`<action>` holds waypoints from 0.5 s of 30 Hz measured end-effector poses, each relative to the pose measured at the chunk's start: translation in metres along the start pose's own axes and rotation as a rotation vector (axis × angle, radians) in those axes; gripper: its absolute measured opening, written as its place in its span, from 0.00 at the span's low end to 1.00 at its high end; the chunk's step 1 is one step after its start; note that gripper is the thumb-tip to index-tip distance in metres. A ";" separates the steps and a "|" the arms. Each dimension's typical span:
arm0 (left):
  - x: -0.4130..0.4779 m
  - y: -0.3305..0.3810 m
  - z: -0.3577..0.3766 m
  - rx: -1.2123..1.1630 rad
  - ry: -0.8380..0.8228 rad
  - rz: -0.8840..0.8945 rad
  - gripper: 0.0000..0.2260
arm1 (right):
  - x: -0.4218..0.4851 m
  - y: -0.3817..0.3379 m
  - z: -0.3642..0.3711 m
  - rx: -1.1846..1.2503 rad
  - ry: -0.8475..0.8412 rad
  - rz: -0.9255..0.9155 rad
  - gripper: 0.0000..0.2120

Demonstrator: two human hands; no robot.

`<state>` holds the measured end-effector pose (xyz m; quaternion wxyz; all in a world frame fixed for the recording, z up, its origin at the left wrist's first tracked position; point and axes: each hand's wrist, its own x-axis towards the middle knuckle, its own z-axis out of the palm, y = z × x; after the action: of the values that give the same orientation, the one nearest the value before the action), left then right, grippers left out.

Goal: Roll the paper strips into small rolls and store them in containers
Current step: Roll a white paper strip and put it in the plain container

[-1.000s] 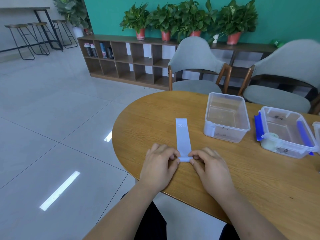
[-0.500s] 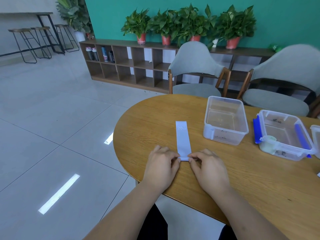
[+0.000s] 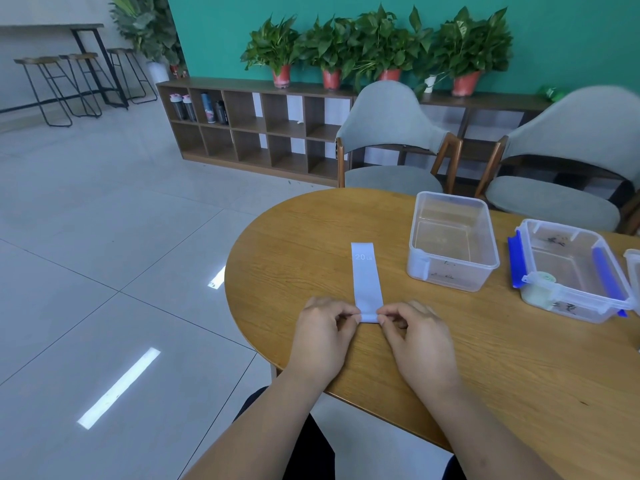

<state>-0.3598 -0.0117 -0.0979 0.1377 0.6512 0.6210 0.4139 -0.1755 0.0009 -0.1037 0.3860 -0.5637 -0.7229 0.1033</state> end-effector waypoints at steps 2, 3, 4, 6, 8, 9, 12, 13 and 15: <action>-0.001 0.000 0.000 0.007 0.010 0.009 0.05 | -0.002 -0.002 0.000 -0.056 0.025 -0.017 0.04; -0.003 0.000 0.000 0.008 0.013 0.014 0.05 | -0.003 -0.004 0.000 -0.107 0.041 -0.030 0.04; -0.003 0.000 0.000 0.011 0.014 0.019 0.06 | -0.004 -0.006 0.001 -0.176 0.056 -0.053 0.04; -0.004 0.001 0.000 0.025 0.012 0.024 0.08 | -0.006 -0.009 0.004 -0.298 0.073 -0.112 0.03; -0.004 0.001 -0.001 0.023 0.012 0.019 0.09 | -0.007 -0.010 0.006 -0.336 0.084 -0.152 0.02; -0.004 0.002 -0.002 0.019 0.010 0.016 0.09 | -0.007 -0.009 0.006 -0.329 0.087 -0.158 0.02; -0.004 0.003 -0.003 0.021 -0.006 0.011 0.10 | -0.006 -0.009 0.004 -0.296 0.086 -0.157 0.03; -0.004 0.002 -0.004 0.021 -0.016 0.003 0.11 | -0.006 -0.009 0.003 -0.283 0.083 -0.155 0.04; -0.004 0.002 -0.004 0.011 -0.033 -0.027 0.11 | -0.005 -0.007 0.003 -0.234 0.074 -0.131 0.05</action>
<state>-0.3609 -0.0168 -0.0952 0.1501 0.6501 0.6297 0.3980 -0.1824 -0.0056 -0.1037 0.3498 -0.5600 -0.7505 -0.0282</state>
